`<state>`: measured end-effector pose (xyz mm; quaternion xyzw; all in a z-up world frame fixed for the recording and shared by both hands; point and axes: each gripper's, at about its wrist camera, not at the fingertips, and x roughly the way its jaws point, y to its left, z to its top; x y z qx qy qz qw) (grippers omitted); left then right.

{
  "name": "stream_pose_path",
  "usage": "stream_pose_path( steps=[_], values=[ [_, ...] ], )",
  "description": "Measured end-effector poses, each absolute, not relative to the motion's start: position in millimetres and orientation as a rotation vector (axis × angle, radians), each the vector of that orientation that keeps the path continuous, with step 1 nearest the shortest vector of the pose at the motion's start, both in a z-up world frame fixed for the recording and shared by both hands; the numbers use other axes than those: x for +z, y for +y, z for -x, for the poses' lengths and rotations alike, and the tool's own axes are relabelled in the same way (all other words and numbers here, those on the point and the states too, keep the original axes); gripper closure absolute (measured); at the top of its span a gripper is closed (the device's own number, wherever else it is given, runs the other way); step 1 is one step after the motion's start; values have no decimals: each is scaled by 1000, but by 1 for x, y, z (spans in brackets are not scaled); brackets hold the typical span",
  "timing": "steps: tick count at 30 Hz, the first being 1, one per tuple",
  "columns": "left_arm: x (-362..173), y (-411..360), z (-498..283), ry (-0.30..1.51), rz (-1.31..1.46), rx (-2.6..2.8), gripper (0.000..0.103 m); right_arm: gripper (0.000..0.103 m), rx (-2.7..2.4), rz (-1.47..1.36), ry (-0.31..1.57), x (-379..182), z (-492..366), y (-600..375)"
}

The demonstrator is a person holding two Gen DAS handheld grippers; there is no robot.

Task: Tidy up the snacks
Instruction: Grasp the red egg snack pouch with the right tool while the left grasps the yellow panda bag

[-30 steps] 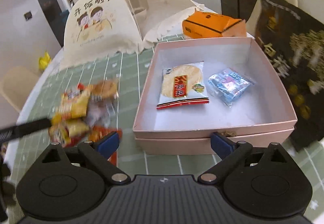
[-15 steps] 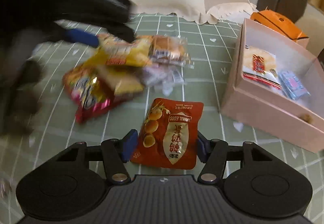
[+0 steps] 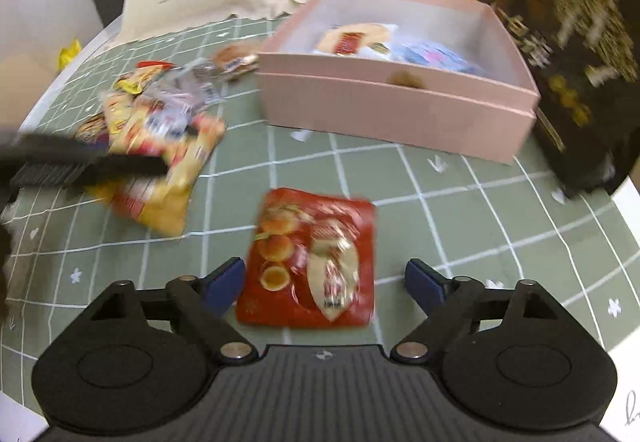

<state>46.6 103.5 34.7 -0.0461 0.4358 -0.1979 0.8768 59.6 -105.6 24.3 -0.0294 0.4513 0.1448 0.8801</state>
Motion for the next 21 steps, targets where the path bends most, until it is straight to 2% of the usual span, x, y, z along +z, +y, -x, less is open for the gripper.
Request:
stream_pose_path(
  steps=[3,6,13,17,18,21],
  values=[
    [38,105,-30,916,66,-362,60,3,281,74,936,18,-61,-110],
    [52,110,-17,863,19,-248,60,0,274,95,915,15,-55,-109],
    [75,103,-16,813,37,-201,60,0,265,110,874,12,-45,-111],
    [50,67,-19,893,-181,-227,60,0,247,89,871,12,-41,-122],
    [44,61,-16,894,-232,-226,58,0,242,90,871,12,-39,-125],
    [36,46,-11,874,-303,-253,32,0,225,92,866,11,-34,-132]
  ],
)
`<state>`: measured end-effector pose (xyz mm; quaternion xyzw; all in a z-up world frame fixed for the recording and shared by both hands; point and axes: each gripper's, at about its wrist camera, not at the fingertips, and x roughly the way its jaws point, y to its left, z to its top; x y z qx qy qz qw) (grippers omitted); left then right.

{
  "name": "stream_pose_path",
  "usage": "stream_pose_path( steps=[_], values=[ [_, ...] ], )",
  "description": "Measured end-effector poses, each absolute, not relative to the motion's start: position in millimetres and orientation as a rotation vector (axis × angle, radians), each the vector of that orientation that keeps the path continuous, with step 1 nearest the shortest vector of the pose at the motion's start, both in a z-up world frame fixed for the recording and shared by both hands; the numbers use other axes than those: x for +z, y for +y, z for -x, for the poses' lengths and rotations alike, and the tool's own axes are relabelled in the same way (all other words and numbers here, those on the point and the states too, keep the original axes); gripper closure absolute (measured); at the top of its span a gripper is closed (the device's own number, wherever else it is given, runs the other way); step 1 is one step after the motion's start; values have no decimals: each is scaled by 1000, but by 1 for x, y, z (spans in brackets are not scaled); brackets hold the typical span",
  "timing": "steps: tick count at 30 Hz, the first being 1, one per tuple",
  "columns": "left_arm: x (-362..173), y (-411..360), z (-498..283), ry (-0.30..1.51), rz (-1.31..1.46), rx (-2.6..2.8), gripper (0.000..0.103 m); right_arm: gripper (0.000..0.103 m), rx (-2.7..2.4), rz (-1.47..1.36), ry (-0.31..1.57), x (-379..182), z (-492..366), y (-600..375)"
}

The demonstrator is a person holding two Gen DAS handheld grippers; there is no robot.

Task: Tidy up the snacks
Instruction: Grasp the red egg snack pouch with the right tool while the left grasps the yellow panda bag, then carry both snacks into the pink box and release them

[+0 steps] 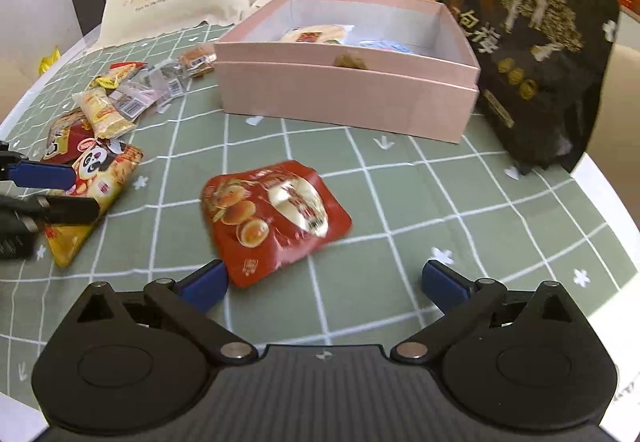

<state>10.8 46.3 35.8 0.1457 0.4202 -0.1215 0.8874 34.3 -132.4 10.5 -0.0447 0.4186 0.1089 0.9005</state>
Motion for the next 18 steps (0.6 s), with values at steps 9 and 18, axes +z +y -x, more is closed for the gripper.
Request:
stream_pose_path(
  steps=[9,18],
  values=[
    [48,73,-13,852,-161,-218,22,0,226,99,836,8,-24,-138],
    [32,92,-37,980,-89,-239,26,0,372,187,815,32,-33,-121]
  ],
)
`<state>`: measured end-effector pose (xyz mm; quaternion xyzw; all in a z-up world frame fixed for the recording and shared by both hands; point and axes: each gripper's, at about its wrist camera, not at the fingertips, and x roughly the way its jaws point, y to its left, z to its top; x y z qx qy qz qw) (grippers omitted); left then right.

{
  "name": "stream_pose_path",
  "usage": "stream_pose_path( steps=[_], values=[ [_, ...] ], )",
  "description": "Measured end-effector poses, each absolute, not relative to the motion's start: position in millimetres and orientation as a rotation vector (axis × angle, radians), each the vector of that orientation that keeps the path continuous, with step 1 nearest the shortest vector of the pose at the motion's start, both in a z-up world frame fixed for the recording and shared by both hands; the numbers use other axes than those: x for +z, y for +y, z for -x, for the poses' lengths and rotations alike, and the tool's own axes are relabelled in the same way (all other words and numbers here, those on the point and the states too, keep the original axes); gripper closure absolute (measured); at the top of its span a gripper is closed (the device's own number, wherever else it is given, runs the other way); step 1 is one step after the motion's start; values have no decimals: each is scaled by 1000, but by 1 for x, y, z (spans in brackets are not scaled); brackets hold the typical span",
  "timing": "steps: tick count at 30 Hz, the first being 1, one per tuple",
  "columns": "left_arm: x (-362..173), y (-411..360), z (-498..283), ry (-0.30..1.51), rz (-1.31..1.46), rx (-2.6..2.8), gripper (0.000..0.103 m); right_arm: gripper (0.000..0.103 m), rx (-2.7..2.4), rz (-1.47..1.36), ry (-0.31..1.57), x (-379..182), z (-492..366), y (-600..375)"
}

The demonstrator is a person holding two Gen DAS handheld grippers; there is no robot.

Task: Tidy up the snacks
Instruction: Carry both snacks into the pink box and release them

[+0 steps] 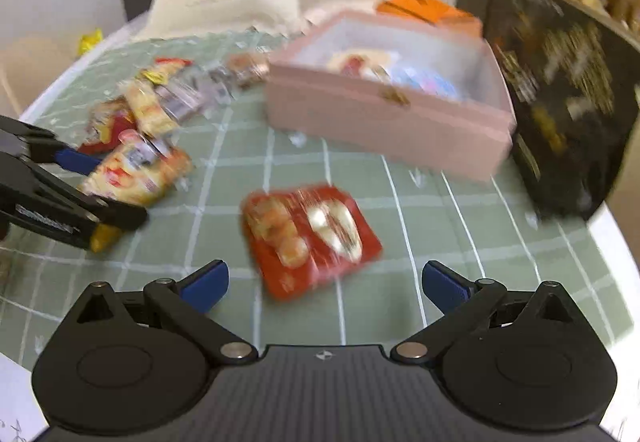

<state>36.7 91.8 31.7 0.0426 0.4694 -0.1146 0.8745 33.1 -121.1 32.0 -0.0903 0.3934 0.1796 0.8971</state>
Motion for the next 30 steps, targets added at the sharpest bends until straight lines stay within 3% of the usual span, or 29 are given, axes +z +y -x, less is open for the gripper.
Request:
stream_pose_path(
  steps=[7,11,22,27,30],
  values=[
    [71,113,-25,957,-29,-353,49,0,430,292,867,27,-71,-98],
    [92,128,-25,940,93,-336,49,30,438,213,919,24,-78,-102],
    [138,86,-36,798,189,-467,49,30,383,122,835,72,-35,-157],
    [165,45,-94,604,252,-533,48,30,309,101,829,84,-31,-177],
    [152,25,-150,541,251,-531,44,30,261,112,821,93,-33,-181]
  ],
)
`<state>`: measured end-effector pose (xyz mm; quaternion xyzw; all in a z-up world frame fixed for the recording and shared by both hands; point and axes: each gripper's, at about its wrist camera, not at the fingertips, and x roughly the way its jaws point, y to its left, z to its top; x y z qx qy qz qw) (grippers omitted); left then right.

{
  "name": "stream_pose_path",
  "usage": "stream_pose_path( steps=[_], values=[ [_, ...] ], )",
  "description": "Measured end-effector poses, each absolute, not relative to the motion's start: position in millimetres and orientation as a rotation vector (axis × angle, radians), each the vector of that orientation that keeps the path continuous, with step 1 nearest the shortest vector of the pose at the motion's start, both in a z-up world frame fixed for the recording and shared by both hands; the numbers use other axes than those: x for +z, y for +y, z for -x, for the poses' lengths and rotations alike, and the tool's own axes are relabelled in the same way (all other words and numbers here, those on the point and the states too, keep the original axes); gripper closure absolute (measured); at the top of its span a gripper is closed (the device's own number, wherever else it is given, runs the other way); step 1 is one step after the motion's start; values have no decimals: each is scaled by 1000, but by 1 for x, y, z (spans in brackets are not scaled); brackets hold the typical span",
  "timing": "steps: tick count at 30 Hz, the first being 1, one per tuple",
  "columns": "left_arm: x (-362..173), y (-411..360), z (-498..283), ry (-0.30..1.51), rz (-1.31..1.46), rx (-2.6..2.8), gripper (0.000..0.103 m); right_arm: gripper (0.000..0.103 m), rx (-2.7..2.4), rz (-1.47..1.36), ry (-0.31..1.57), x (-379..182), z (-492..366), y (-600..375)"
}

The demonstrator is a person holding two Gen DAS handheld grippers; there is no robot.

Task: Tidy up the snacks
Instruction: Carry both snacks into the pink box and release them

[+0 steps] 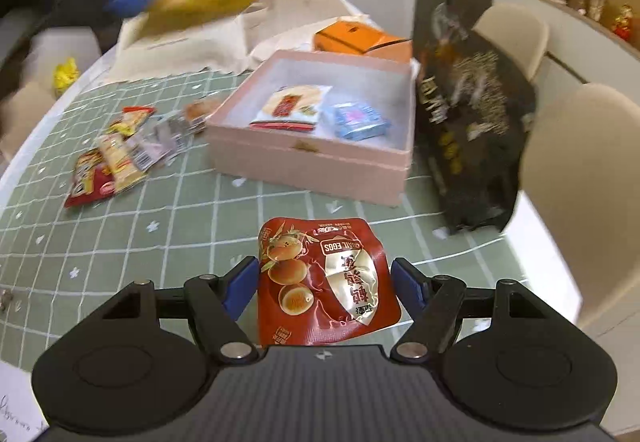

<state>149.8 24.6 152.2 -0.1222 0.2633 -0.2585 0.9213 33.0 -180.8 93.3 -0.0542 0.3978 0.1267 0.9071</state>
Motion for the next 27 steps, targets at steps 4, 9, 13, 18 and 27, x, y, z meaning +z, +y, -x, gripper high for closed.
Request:
stream_pose_path(
  steps=[4,9,13,18,27],
  values=[
    [109,25,-176,617,370,-437,50,30,203,121,815,104,-36,-185],
    [86,55,-126,644,371,-364,50,30,173,104,821,108,-44,-198],
    [58,90,-83,753,330,-272,50,30,200,41,730,137,-90,-189],
    [49,141,-49,801,326,-172,50,7,170,100,667,153,-180,-143],
    [61,215,-12,743,359,-27,50,7,507,44,884,117,-230,7]
  ],
)
